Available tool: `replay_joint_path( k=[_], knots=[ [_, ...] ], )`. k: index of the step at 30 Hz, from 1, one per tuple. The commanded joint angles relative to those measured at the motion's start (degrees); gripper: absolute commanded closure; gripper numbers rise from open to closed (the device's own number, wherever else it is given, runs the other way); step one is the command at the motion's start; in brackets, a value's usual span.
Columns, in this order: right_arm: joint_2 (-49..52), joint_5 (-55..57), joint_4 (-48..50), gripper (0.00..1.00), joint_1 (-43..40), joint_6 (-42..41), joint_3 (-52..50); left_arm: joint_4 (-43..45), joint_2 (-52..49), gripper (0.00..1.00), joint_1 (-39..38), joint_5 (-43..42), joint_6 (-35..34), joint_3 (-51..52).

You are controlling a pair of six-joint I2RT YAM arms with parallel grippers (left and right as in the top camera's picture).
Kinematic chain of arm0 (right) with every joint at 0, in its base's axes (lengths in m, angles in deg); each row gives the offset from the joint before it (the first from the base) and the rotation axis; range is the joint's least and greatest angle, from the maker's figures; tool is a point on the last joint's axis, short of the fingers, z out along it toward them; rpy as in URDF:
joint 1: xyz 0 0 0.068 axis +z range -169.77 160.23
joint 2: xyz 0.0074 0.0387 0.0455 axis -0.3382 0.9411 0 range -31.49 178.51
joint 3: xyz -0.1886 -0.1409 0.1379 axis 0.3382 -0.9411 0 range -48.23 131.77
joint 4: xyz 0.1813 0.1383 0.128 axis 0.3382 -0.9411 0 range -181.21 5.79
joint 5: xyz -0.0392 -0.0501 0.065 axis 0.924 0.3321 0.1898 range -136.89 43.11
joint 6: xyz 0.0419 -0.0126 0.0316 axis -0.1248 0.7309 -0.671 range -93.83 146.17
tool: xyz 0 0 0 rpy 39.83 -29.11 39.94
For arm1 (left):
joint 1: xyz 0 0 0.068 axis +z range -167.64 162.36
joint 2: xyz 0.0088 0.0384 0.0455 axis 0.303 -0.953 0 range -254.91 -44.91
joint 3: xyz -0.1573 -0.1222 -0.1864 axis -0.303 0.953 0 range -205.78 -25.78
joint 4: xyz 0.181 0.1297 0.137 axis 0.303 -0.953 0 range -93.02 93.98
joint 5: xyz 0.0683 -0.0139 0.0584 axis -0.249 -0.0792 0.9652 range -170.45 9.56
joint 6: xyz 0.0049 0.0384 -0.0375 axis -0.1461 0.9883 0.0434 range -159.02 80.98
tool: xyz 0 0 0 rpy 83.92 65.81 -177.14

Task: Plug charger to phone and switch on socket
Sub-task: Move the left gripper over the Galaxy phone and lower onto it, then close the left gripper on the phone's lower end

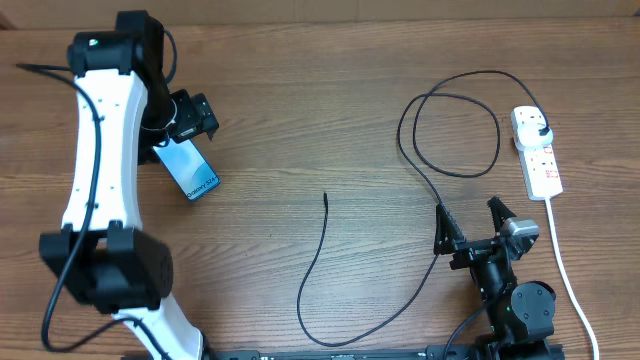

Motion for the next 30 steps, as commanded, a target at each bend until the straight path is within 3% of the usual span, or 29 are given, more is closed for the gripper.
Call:
replay_joint_path(
  k=[1, 4, 5, 6, 7, 8, 9, 10, 11, 20, 25, 30],
  knots=[
    [-0.57, 0.76, 0.31, 0.00, 0.33, -0.17, -0.61, 0.44, -4.70, 0.01, 0.42, 4.04, -1.60, -1.09],
    [-0.57, 0.76, 0.31, 0.00, 0.33, -0.20, -0.61, 1.38, -8.22, 0.01, 0.26, 4.02, -1.60, -1.09],
    [-0.57, 0.76, 0.31, 0.00, 0.33, -0.17, -0.61, 1.44, -9.42, 0.14, 0.26, 4.00, -1.60, -1.09],
    [-0.57, 0.76, 0.31, 0.00, 0.33, -0.17, -0.61, 1.60, -10.45, 0.56, 0.26, 4.11, -1.55, -1.09],
    [-0.57, 0.76, 0.31, 0.00, 0.33, -0.17, -0.61, 1.64, -11.23, 0.73, 0.26, 4.26, -1.60, -1.09],
    [-0.57, 0.76, 0.31, 0.00, 0.33, -0.17, -0.61, 1.73, -11.78, 0.76, 0.26, 4.22, -1.60, -1.09],
    [-0.57, 0.76, 0.31, 0.00, 0.33, -0.17, -0.61, 2.08, -12.83, 0.68, 0.26, 4.13, -1.60, -1.09],
    [-0.57, 0.76, 0.31, 0.00, 0.33, -0.17, -0.61, 2.54, -13.51, 0.40, 0.31, 4.02, -1.60, -1.09],
    [-0.57, 0.76, 0.31, 0.00, 0.33, -0.17, -0.61, 3.10, -14.19, 0.00, 0.31, 3.98, -1.60, -1.09],
    [-0.57, 0.76, 0.31, 0.00, 0.33, -0.17, -0.61, 9.68, -15.76, 0.00, 0.31, 4.07, -1.60, -1.09],
    [-0.57, 0.76, 0.31, 0.00, 0.33, -0.17, -0.61, 11.15, -15.76, 0.01, 0.20, 10.27, -4.55, -0.92],
    [-0.57, 0.76, 0.31, 0.00, 0.33, -0.17, -0.61, 12.81, -15.76, 0.00, -0.04, 10.21, -4.57, 1.49]
  ],
)
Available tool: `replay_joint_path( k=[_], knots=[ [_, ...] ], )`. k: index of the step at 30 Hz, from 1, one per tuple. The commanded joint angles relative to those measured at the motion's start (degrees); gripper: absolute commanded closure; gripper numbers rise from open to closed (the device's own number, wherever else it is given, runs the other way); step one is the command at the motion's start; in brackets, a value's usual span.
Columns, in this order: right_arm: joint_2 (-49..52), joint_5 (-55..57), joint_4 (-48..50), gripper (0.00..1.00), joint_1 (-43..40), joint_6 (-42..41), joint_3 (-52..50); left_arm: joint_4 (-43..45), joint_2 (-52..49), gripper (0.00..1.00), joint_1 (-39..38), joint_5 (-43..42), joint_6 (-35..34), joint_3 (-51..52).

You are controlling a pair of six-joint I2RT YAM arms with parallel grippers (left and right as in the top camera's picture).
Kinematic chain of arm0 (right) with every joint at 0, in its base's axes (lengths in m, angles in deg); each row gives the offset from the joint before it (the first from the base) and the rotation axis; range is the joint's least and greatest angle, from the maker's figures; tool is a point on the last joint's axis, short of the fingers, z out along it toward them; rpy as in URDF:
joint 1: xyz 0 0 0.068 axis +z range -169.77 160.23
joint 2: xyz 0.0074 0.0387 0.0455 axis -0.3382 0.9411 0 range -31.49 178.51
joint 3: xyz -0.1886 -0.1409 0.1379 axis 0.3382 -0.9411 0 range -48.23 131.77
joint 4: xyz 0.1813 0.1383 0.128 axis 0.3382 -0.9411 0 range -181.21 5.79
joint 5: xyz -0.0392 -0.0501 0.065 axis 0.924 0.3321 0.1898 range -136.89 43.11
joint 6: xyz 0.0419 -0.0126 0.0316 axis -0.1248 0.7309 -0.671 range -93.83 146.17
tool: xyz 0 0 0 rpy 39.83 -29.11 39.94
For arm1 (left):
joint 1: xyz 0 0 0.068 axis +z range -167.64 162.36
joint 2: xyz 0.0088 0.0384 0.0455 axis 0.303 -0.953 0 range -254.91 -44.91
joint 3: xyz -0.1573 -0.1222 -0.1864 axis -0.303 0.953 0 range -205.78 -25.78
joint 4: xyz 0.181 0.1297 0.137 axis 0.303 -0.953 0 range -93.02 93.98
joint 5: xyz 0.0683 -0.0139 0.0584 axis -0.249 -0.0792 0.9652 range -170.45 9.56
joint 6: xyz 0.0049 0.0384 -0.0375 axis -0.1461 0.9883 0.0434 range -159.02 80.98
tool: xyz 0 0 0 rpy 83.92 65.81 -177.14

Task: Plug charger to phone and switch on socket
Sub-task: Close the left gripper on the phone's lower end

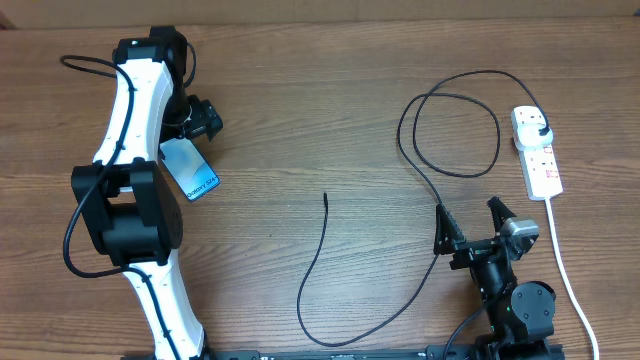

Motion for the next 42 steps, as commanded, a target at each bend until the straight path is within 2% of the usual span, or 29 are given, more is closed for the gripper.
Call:
replay_joint_path(
  k=[1, 9, 15, 20, 33, 42],
  knots=[
    [-0.57, 0.74, 0.31, 0.00, 0.33, -0.17, -0.61, 1.70, -0.24, 0.01, -0.17, 2.10, -1.57, 2.23],
    [-0.57, 0.74, 0.31, 0.00, 0.33, -0.17, -0.61, 8.15, -0.07, 0.00, -0.15, 0.28, -1.33, 9.16],
    [-0.57, 0.74, 0.31, 0.00, 0.33, -0.20, -0.61, 10.14, -0.07, 0.01, 0.00, -2.32, -0.74, 9.53],
    [-0.57, 0.74, 0.31, 0.00, 0.33, -0.17, -0.61, 10.14, -0.07, 0.00, 2.21, -6.29, -0.66, 9.53],
    [-0.57, 0.74, 0.31, 0.00, 0.33, -0.17, -0.61, 9.42, -0.07, 0.00, 3.63, -5.97, 3.45, 10.01],
    [-0.57, 0.74, 0.31, 0.00, 0.33, -0.17, -0.61, 10.95, -0.07, 0.00, 4.07, -6.40, 3.65, 11.15]
  ],
)
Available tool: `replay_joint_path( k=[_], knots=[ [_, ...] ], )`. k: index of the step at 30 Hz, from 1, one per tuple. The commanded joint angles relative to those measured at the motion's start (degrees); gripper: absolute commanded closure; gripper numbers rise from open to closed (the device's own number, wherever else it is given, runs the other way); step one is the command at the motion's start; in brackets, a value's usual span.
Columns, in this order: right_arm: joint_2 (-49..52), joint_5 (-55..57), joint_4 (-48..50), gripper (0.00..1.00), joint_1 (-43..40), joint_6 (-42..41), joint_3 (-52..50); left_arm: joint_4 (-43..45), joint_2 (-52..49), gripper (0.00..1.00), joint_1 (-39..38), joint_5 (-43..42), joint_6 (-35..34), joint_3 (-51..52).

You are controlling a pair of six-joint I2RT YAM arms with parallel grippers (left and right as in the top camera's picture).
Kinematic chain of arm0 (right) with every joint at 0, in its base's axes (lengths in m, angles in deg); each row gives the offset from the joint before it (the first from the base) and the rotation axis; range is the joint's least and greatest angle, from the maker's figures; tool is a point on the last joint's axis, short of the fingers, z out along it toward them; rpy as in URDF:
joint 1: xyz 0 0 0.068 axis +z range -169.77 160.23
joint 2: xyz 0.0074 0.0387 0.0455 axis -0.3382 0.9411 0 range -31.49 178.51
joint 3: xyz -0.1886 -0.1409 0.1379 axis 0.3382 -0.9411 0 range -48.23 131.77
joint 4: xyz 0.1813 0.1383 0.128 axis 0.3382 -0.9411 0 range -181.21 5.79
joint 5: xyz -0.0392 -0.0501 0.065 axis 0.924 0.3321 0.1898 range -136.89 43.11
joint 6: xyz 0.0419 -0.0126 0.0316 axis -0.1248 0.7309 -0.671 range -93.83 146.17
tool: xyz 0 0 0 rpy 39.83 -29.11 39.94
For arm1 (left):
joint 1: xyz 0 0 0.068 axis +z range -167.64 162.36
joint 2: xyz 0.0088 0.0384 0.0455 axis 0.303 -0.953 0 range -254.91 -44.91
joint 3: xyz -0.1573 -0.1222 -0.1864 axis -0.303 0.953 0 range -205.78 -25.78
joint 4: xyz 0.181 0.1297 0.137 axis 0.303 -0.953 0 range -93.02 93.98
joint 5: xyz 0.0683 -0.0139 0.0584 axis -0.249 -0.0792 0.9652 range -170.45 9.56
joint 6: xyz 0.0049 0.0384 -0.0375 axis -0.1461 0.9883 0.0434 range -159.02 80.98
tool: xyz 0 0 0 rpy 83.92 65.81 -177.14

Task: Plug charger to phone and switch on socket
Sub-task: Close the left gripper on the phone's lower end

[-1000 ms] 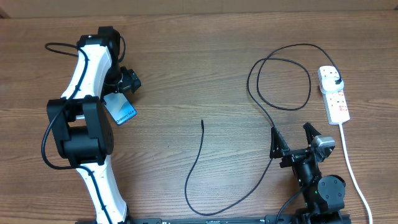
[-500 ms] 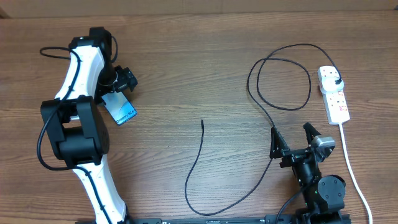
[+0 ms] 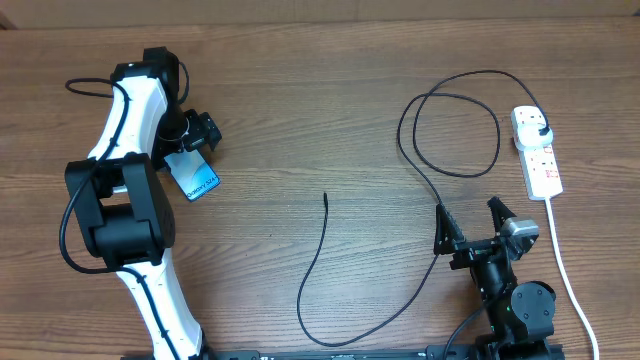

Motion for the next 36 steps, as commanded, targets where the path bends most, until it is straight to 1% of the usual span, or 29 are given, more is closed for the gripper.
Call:
replay_joint_path(
  k=[1, 11, 24, 28, 31, 36],
  knots=[
    [-0.57, 0.79, 0.31, 0.00, 0.33, -0.17, -0.61, -0.15, -0.07, 0.01, 0.79, -0.83, 1.33, 0.66],
    [-0.57, 0.79, 0.31, 0.00, 0.33, -0.17, -0.61, 6.03, -0.07, 0.01, 2.60, -0.63, 2.21, 7.34],
    [-0.57, 0.79, 0.31, 0.00, 0.33, -0.20, -0.61, 7.45, -0.07, 0.01, 3.65, -0.68, 1.92, 7.74],
    [-0.57, 0.79, 0.31, 0.00, 0.33, -0.17, -0.61, 7.74, -0.09, 0.01, 3.65, -0.66, -1.97, 7.78],
    [-0.57, 0.79, 0.31, 0.00, 0.33, -0.17, -0.61, 8.20, -0.09, 0.01, 3.65, -0.76, -3.65, 7.96],
    [-0.57, 0.79, 0.31, 0.00, 0.33, -0.17, -0.61, 8.20, -0.09, 0.01, 3.58, -0.90, -4.07, 7.96]
  ],
)
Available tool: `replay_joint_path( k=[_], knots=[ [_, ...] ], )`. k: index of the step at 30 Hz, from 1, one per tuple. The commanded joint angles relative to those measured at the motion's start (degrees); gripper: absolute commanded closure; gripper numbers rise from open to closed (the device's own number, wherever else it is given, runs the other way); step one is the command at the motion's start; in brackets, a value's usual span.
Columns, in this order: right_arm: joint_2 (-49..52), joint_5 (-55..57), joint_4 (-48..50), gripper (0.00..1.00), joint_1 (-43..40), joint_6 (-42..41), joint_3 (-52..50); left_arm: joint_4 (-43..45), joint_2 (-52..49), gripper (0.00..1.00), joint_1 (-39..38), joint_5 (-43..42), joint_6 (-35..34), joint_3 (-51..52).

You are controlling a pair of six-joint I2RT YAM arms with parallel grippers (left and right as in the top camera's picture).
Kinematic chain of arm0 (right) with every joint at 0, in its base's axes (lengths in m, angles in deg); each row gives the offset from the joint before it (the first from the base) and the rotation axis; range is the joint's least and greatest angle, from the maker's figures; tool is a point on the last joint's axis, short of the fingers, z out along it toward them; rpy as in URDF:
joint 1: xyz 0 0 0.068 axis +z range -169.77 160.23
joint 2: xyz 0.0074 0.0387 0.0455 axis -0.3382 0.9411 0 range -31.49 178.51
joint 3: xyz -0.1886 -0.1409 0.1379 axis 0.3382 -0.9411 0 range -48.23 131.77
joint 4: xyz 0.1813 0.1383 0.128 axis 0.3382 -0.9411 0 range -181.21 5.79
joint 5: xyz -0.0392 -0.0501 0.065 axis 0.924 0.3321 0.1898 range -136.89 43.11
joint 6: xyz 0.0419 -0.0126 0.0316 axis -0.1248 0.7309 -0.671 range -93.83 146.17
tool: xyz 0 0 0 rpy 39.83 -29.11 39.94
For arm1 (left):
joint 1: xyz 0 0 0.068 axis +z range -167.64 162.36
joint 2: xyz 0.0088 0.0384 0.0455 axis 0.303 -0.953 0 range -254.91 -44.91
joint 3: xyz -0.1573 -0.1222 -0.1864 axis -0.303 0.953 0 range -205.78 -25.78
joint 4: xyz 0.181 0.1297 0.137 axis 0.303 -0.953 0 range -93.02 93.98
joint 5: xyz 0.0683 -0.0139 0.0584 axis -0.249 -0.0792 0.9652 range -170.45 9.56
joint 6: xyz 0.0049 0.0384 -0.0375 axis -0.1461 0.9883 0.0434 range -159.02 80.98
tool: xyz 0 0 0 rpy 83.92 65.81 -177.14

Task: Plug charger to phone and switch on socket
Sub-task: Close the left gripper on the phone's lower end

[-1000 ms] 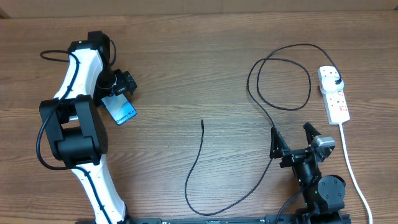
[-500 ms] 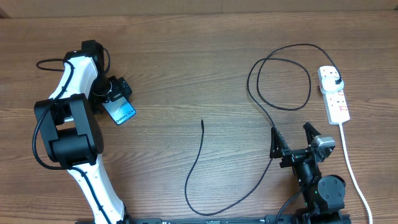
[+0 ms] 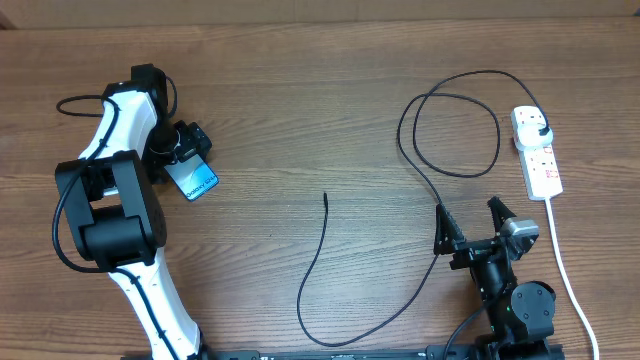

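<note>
The phone (image 3: pixel 195 182) lies screen up on the left of the wooden table, tilted. My left gripper (image 3: pixel 186 146) is down over its upper end, fingers spread, with that end hidden under it. The black charger cable (image 3: pixel 318 262) runs from its free tip (image 3: pixel 326 196) in a curve across the middle, loops at the right and ends in the plug (image 3: pixel 536 123) seated in the white power strip (image 3: pixel 538 152). My right gripper (image 3: pixel 468 222) stands open near the front right; the cable passes just by its left finger (image 3: pixel 441 218).
The white lead (image 3: pixel 566 262) of the power strip runs down the right side to the front edge. The left arm's white links (image 3: pixel 118 190) stretch along the left side. The table's far edge (image 3: pixel 320 22) meets a pale wall.
My left gripper has moved down and slightly left, now covering more of the phone's upper end. The phone, cable, power strip and right arm lie as before.
My left gripper first hung beyond the phone's upper end with the arm reaching over the far left. The arm then changed its pose and the gripper came closer to the phone at each moment, and now covers its top. Nothing on the right has moved.
</note>
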Motion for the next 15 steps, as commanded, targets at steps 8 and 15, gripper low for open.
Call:
replay_joint_path(
  k=[8, 15],
  knots=[
    [-0.57, 0.79, 0.31, 0.00, 0.33, -0.17, -0.61, 0.17, -0.09, 0.01, -0.44, -0.48, -3.13, 0.63],
    [-0.57, 0.79, 0.31, 0.00, 0.33, -0.17, -0.61, 0.55, -0.09, 0.01, -0.85, -0.39, -3.13, 0.66]
  ],
)
